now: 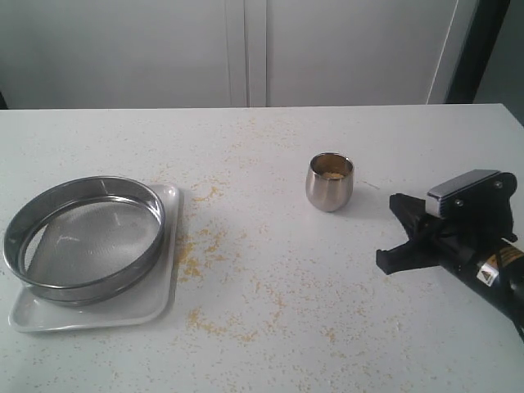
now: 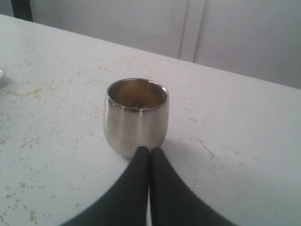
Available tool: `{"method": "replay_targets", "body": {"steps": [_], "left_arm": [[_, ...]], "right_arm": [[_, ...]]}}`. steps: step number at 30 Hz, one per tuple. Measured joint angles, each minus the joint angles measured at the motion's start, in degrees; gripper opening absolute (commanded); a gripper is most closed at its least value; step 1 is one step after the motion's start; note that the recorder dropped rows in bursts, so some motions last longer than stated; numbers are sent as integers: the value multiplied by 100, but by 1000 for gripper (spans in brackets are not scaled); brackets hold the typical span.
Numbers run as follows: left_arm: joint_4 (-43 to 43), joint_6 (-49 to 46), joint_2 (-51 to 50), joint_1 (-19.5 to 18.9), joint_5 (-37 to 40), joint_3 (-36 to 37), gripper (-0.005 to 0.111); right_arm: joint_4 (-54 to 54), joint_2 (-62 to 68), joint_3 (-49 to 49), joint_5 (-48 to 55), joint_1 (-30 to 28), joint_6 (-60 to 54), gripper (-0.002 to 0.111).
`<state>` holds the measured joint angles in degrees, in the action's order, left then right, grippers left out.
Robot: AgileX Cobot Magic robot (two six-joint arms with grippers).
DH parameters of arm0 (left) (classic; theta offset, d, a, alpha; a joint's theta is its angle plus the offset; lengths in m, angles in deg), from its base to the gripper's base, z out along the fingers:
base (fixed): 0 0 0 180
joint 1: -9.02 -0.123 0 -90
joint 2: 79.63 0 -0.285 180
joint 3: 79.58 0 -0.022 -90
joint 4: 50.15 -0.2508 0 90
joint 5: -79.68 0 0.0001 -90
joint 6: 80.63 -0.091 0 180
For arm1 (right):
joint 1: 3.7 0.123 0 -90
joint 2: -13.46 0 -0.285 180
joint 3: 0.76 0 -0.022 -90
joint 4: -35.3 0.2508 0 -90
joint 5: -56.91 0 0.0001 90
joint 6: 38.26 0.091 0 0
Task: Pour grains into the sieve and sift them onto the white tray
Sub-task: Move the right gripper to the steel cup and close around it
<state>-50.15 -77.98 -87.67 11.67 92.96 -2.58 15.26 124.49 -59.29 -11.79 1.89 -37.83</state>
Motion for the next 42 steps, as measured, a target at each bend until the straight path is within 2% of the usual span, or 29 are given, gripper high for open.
{"method": "replay_targets", "body": {"steps": [9,12,15,19,20,22,28,42], "left_arm": [[0,0,0,0,0,0,0],[0,0,0,0,0,0,0],[0,0,0,0,0,0,0],[0,0,0,0,0,0,0],[0,0,0,0,0,0,0],[0,0,0,0,0,0,0],[0,0,0,0,0,0,0],[0,0,0,0,0,0,0]], "right_arm": [[-326,1071,584,-37,0,0,0],[-480,1297,766,-37,0,0,7],[-674,1448,937,-37,0,0,30],[-852,1529,1126,-37,0,0,81],[-883,1529,1171,-37,0,38,89],[-895,1529,1281,-37,0,192,98],[-906,1609,1504,-37,0,710,99],[-917,1698,1849,-62,0,816,99]]}}
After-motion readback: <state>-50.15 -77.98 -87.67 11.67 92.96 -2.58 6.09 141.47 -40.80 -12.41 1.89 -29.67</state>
